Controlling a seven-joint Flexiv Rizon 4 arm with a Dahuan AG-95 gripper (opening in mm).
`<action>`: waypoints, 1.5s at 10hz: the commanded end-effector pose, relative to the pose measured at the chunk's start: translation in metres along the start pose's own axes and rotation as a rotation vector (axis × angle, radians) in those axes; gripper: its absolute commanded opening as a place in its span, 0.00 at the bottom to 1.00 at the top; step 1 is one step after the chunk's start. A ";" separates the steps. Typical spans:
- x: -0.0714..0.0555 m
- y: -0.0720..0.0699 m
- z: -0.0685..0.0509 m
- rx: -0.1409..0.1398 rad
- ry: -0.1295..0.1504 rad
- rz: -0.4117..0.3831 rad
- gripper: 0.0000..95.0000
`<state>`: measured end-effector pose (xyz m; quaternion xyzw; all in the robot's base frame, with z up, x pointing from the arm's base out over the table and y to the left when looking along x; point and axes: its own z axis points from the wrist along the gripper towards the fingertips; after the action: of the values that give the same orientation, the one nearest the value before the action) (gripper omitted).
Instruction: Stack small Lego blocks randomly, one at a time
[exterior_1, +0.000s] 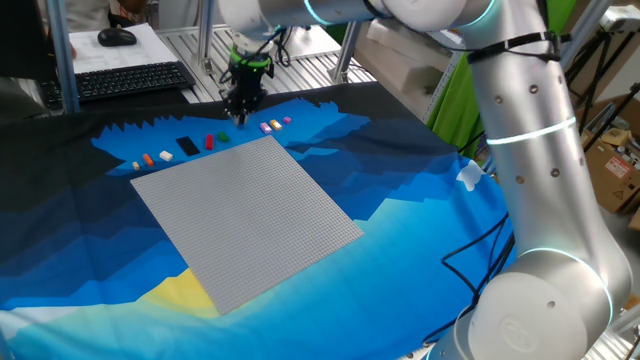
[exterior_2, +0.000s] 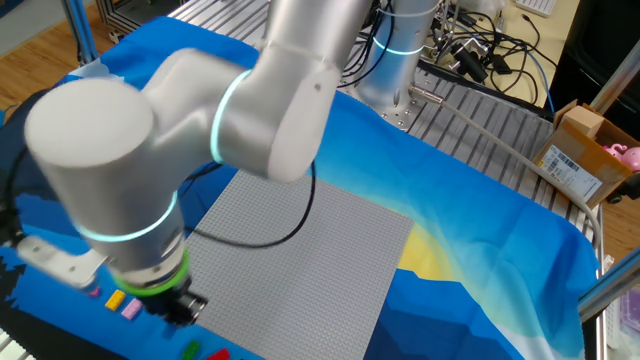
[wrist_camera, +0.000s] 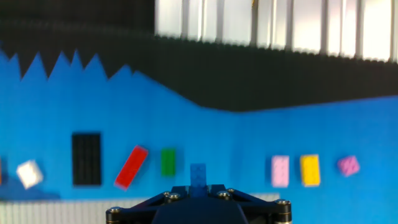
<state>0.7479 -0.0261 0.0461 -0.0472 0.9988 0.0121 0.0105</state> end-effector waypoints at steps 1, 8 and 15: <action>0.028 0.007 0.002 0.008 -0.013 0.019 0.00; 0.050 0.011 0.019 0.011 0.016 0.019 0.00; 0.055 0.017 0.030 0.010 0.004 0.033 0.00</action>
<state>0.6934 -0.0125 0.0123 -0.0302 0.9995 0.0071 0.0078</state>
